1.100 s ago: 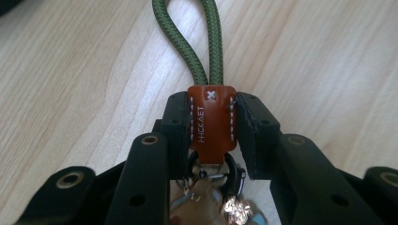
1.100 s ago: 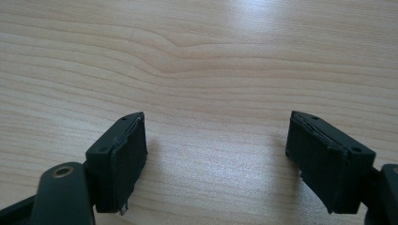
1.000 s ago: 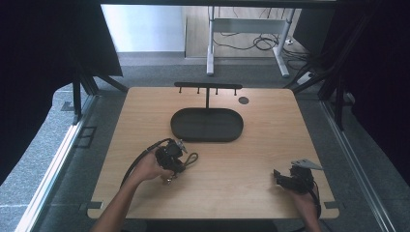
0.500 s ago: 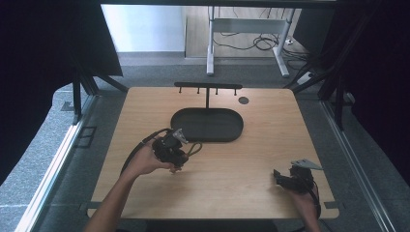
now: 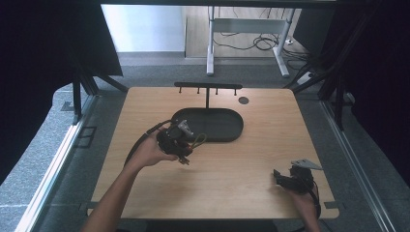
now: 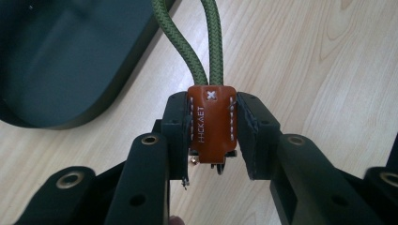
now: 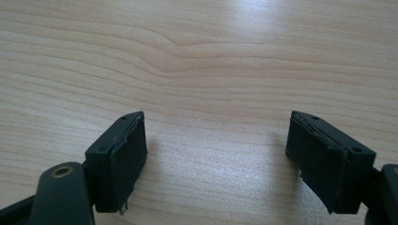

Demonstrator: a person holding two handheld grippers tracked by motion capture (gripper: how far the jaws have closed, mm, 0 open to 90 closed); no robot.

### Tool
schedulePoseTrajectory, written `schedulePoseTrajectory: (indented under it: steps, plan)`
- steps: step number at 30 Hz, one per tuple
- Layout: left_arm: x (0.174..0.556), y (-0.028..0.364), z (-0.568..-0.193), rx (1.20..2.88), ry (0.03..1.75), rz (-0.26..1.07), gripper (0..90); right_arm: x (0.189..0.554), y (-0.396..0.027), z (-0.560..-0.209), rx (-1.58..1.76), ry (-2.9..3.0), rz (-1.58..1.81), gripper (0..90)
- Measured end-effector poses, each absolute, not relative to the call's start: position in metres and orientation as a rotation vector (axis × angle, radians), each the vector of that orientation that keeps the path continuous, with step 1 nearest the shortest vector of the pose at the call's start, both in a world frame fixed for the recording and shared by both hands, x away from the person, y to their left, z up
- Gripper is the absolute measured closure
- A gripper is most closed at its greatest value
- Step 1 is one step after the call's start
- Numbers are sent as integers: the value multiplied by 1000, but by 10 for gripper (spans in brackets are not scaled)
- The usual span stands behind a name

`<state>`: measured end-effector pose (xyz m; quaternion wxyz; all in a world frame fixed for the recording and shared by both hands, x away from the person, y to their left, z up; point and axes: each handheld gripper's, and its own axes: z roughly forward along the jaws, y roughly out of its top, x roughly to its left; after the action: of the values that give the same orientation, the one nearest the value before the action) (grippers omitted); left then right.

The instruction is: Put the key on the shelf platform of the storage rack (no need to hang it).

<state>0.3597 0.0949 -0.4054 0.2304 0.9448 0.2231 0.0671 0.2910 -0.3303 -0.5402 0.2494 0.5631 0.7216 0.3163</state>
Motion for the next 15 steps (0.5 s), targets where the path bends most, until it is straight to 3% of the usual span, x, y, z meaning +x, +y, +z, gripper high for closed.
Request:
schedulePoseTrajectory:
  steps: [15]
  plan:
    - [368, 87, -396, 2597, 607, 202, 668, 291, -330, -540, 1533, 1965, 858, 210]
